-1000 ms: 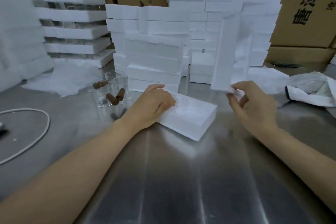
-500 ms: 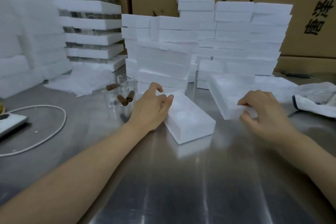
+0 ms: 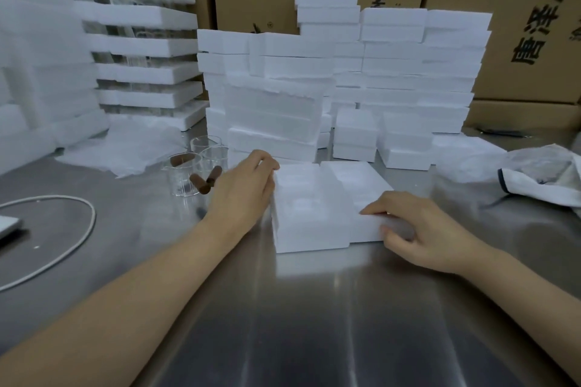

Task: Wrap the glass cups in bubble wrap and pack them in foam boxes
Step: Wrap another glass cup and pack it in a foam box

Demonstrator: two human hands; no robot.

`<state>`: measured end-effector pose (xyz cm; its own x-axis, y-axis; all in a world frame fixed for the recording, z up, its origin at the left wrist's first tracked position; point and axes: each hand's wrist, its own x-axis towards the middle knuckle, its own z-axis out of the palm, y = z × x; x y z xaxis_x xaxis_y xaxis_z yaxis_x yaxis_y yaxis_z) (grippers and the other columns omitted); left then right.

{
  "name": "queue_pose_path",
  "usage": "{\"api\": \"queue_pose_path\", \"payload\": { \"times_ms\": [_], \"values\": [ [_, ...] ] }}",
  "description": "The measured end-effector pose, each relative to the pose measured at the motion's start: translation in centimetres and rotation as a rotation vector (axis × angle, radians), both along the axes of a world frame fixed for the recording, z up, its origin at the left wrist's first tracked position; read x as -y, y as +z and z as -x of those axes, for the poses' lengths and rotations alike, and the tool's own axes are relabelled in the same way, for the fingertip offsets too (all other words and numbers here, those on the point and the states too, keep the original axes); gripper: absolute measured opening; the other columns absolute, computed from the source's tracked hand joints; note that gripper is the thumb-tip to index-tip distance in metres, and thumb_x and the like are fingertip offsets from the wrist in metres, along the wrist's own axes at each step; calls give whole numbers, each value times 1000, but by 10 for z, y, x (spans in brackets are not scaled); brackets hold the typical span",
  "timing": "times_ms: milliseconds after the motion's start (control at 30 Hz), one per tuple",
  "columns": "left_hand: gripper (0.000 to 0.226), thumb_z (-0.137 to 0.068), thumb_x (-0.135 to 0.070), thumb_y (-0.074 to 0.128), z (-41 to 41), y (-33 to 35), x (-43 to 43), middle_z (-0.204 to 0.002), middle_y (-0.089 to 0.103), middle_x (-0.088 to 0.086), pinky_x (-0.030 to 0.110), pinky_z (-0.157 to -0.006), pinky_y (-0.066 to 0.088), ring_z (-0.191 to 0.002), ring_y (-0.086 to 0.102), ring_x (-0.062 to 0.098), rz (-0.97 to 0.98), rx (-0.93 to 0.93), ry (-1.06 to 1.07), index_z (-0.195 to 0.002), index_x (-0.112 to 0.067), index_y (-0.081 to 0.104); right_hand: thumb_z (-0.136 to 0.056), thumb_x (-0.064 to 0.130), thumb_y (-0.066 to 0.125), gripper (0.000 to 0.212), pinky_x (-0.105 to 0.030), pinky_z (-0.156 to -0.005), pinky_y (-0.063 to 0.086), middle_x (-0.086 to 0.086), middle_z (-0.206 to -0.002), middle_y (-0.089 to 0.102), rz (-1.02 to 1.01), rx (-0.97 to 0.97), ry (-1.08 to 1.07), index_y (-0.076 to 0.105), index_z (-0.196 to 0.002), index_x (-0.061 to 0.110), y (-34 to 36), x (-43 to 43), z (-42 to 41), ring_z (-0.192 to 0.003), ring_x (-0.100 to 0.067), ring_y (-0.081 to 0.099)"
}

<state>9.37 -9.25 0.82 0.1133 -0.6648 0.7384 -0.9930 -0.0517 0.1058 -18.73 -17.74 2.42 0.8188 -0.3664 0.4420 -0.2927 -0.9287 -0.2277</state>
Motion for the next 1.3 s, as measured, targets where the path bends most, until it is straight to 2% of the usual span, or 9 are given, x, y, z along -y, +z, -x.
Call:
{"api": "queue_pose_path", "payload": {
  "times_ms": [100,200,300,533,667,933,1133,1200,1300],
  "values": [
    [38,-66,0,68,-1,5,1,-108,64,15,37,-69,45,-87,63,32,75,245,264,-104,-3,67,-85,21,55,31,-24,-83,44,10,-96,66,82,23,-11,66,-114,21,1,-2,0,-89,-9,59],
    [63,-79,-14,53,-12,1,-3,-139,39,17,40,-89,34,-111,46,32,-160,279,561,-139,-6,37,-88,22,53,29,-19,-84,39,10,-96,65,84,47,-16,66,-113,20,3,-3,0,-91,-1,56],
    [67,-86,-20,46,-21,-3,-6,-146,22,15,38,-95,30,-116,40,31,-271,243,670,-146,-11,18,-87,19,55,29,-16,-87,37,9,-98,66,81,43,-27,66,-114,20,2,-1,1,-94,1,54],
    [54,-89,-16,49,-20,1,-5,-135,38,17,33,-87,32,-90,58,22,-420,242,704,-139,-12,28,-89,22,55,28,-8,-91,34,12,-103,64,57,29,-8,64,-116,22,-1,-1,-1,-98,2,54],
    [71,-85,-6,53,-22,2,-3,-142,35,20,34,-94,31,-88,61,22,-416,238,678,-146,-11,18,-90,22,53,28,-10,-91,35,13,-105,63,67,27,-8,64,-117,22,-2,0,-1,-99,3,52],
    [67,-83,0,42,-1,10,-4,-131,42,10,39,-95,30,-67,34,18,-258,265,566,-147,-2,24,-91,22,52,28,-7,-92,32,12,-106,65,68,1,-16,65,-116,21,-1,-1,0,-100,2,54],
    [62,-75,20,49,-2,20,-9,-119,59,16,35,-76,19,-64,52,28,53,89,311,-135,7,46,-92,16,52,26,-24,-96,40,5,-116,62,182,161,-54,66,-114,16,2,-5,-3,-110,-8,54],
    [55,-82,17,50,1,22,-10,-118,62,11,31,-75,12,-64,54,27,165,-22,207,-136,4,47,-93,9,52,25,-16,-87,44,15,-110,63,-79,424,-87,67,-108,22,11,-18,-23,-102,-2,58],
    [50,-93,4,50,19,24,-12,-132,59,8,28,-78,15,-76,61,21,258,-130,43,-141,-2,42,-95,11,50,19,-22,-67,51,0,-89,70,-965,616,-42,68,-95,12,38,-31,-73,-75,-11,67]
  ]
}}
